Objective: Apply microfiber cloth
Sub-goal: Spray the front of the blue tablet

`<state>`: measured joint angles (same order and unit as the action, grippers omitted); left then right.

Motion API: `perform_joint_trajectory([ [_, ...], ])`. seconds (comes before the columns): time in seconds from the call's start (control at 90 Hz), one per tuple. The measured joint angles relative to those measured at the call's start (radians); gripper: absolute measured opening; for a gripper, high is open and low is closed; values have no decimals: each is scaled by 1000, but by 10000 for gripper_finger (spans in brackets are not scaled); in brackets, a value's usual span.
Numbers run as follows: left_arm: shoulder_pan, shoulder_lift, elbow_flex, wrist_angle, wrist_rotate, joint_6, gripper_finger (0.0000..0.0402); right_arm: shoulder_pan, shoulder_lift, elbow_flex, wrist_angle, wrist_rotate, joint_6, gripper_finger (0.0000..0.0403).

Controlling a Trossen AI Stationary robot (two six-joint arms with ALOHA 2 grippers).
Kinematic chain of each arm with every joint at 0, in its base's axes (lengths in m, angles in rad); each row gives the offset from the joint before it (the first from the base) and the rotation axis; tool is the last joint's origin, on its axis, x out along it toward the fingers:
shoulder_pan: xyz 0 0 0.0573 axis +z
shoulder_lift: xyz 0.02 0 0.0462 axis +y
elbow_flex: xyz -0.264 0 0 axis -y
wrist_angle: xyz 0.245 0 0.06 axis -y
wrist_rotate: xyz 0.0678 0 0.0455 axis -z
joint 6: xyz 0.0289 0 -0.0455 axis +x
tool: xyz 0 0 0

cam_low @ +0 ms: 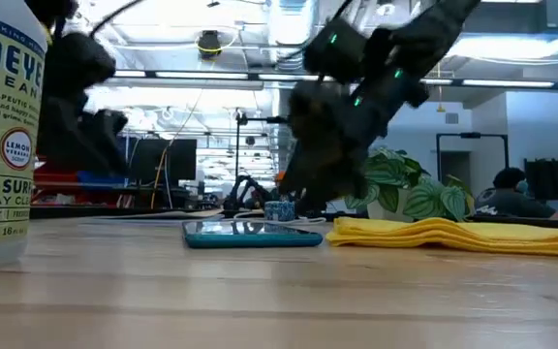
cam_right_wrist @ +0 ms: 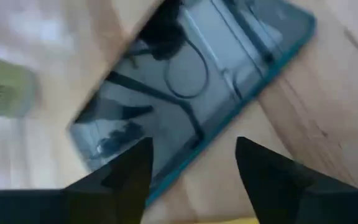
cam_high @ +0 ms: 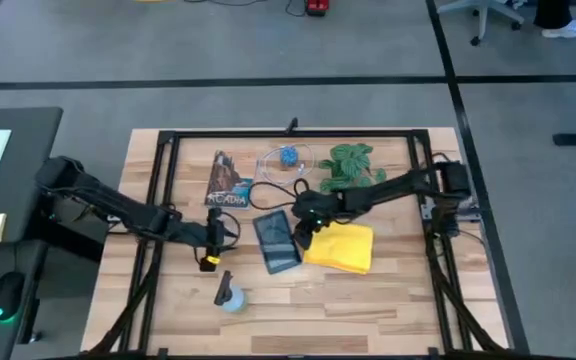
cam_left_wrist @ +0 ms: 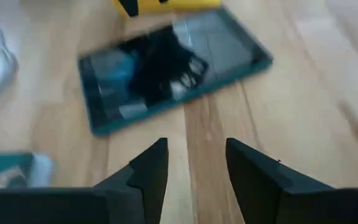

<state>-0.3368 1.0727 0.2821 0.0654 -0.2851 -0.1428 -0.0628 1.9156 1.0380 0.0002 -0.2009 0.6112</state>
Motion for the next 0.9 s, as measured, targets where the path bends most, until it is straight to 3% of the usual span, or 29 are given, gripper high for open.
perform_joint_trajectory([
  [0.256, 30, 231, 0, 269, 67, 14, 93, -38, 65, 26, 62, -79, 78, 235],
  [0.6, 155, 529, 3, 600, 149, 7, 58, -29, 71, 25, 126, -83, 124, 221],
  [0.9, 195, 630, 60, 623, 191, 13, 38, -11, 71, 20, 166, -103, 135, 221],
])
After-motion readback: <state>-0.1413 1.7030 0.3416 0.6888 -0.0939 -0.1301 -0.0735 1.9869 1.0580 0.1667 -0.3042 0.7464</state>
